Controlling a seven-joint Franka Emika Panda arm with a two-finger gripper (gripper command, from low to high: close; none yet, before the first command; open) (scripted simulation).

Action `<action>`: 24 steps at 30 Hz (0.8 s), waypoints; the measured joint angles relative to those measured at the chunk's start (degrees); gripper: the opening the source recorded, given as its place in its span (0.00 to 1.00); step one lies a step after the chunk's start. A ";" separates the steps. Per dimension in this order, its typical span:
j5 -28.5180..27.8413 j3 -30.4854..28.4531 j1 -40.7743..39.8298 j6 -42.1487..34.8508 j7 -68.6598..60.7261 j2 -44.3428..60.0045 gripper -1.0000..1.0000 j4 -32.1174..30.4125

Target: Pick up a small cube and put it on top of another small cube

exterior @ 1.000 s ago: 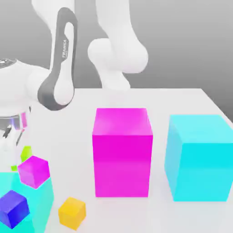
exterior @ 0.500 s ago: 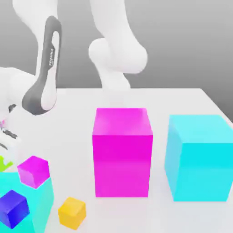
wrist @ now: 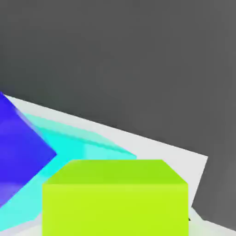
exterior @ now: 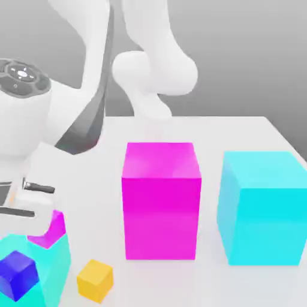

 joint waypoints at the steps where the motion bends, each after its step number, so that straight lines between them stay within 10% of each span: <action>1: 0.96 0.61 0.88 -0.48 2.49 -0.38 0.00 0.05; 24: 30.04 1.98 4.55 5.16 60.42 -7.02 0.00 -14.52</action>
